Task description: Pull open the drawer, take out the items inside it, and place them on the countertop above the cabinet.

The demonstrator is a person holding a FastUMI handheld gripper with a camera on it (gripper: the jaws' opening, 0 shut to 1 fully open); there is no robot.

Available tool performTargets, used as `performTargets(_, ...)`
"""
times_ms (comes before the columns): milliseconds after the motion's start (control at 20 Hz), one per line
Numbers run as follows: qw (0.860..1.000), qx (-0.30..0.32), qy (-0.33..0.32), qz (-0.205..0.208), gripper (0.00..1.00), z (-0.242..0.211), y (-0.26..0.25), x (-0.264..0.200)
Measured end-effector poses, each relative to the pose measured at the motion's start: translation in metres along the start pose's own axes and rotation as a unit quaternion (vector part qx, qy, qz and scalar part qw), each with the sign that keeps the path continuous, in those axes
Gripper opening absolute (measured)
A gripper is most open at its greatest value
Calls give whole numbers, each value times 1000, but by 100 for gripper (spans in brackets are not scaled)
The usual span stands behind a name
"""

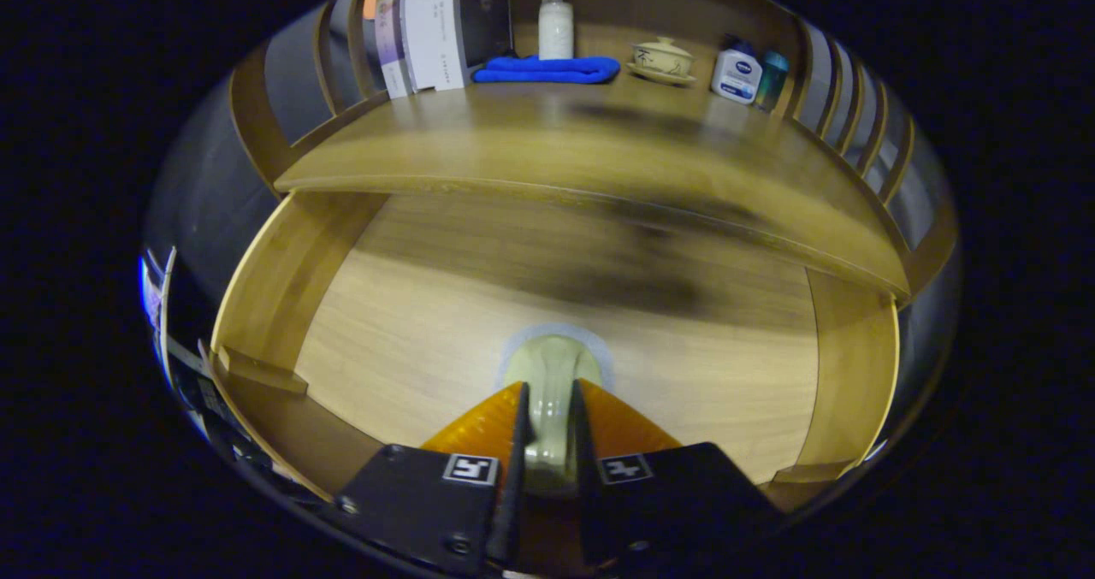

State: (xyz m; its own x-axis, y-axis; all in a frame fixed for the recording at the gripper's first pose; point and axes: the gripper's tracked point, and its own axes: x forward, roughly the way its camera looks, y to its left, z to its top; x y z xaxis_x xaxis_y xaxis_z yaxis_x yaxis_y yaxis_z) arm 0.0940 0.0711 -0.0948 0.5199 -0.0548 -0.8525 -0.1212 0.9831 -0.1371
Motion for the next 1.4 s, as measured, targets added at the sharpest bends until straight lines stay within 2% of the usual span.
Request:
performTargets(50,1000,-7,-1,3,20,-2,-1,2)
performTargets(300,1000,1,-25,16,15,4,0,0)
performTargets(900,998,-12,-53,8,15,23,-11,-39)
performTargets(1400,994,-19,-104,-2,15,39,-18,-78)
